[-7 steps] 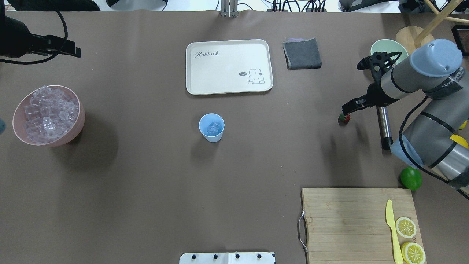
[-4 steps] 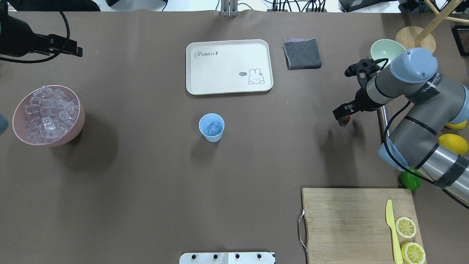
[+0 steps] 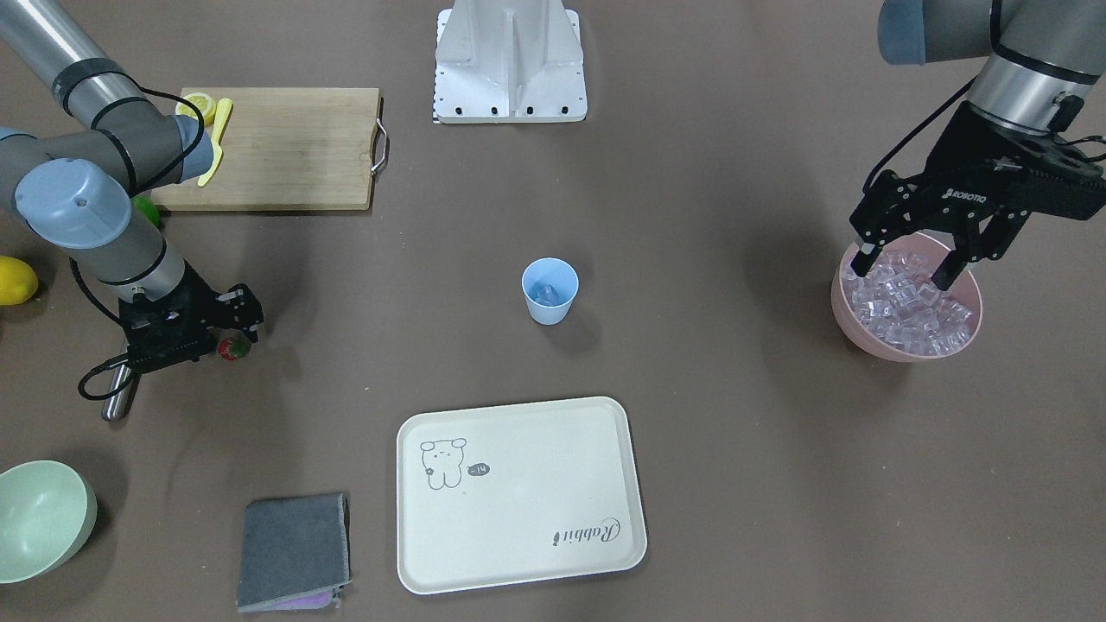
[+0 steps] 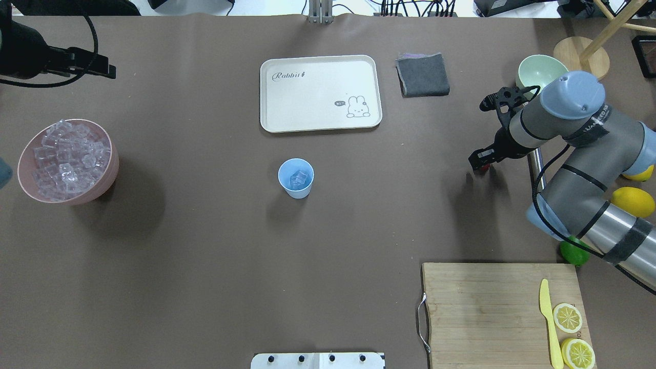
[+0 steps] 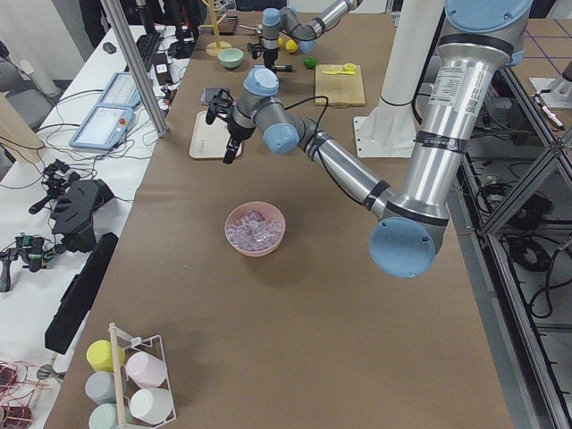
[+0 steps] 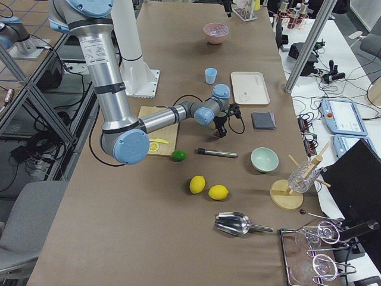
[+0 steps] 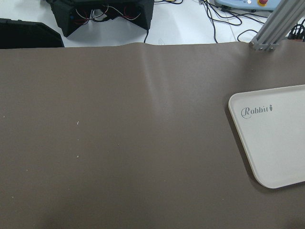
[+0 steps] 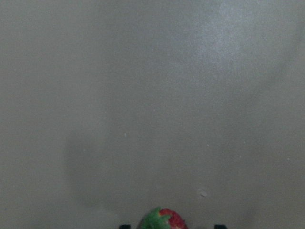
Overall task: Mash ice and strawberries in cup
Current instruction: 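Carry the strawberry with the right gripper over the light-blue cup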
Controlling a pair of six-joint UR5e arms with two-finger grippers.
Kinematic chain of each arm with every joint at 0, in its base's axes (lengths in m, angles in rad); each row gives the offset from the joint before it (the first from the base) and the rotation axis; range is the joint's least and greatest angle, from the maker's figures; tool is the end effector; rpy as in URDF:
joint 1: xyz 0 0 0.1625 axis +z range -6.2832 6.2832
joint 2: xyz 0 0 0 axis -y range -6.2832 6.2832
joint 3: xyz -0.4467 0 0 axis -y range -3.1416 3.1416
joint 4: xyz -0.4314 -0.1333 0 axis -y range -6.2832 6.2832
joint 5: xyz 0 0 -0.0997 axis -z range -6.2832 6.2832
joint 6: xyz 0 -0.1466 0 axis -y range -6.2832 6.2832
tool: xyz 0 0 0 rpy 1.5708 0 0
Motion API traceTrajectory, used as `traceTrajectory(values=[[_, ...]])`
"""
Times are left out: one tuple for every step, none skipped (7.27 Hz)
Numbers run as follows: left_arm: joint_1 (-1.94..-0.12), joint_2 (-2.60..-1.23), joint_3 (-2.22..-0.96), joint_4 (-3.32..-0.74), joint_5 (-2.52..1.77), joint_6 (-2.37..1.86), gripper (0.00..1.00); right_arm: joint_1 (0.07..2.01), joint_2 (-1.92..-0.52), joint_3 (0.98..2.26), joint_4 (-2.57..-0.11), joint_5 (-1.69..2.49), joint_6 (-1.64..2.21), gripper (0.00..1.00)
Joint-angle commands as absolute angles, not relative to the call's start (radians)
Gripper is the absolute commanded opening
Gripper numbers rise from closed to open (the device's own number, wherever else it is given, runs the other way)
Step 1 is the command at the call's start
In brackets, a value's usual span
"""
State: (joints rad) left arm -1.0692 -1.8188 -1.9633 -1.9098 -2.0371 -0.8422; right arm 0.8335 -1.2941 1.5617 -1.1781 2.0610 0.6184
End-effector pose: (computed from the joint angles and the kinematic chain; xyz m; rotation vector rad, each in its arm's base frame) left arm 0.2389 -0.5759 0.3279 0.4847 0.9314 -0.0805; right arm -0.4204 -0.5586 0.5191 0.2082 -0.7751 -0.2742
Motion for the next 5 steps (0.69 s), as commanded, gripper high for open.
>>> traceTrajectory(values=[[-1.069,-1.818,-1.963,-1.910,-2.037,-0.842,0.97,0.833,-1.283,1.559,-1.178,2.060,0.620,0.00],[-1.069,-1.818,-1.963,-1.911,-2.037,-0.842,0.97,0.838,-1.272,1.563,-1.178,2.054,0.627,0.00],[-1.069,-1.818,-1.963,-1.911,-2.037,-0.842,0.97,0.872,-1.252,1.572,-1.187,2.063,0.627,0.00],[-1.069,-1.816,-1.963,-1.911,-2.039,-0.842,0.97,0.900,-1.215,1.589,-1.190,2.066,0.627,0.00],[-1.069,-1.815,-1.960,-1.911,-2.039,-0.844,0.97,0.916,-1.151,1.591,-1.192,2.066,0.630,0.00]])
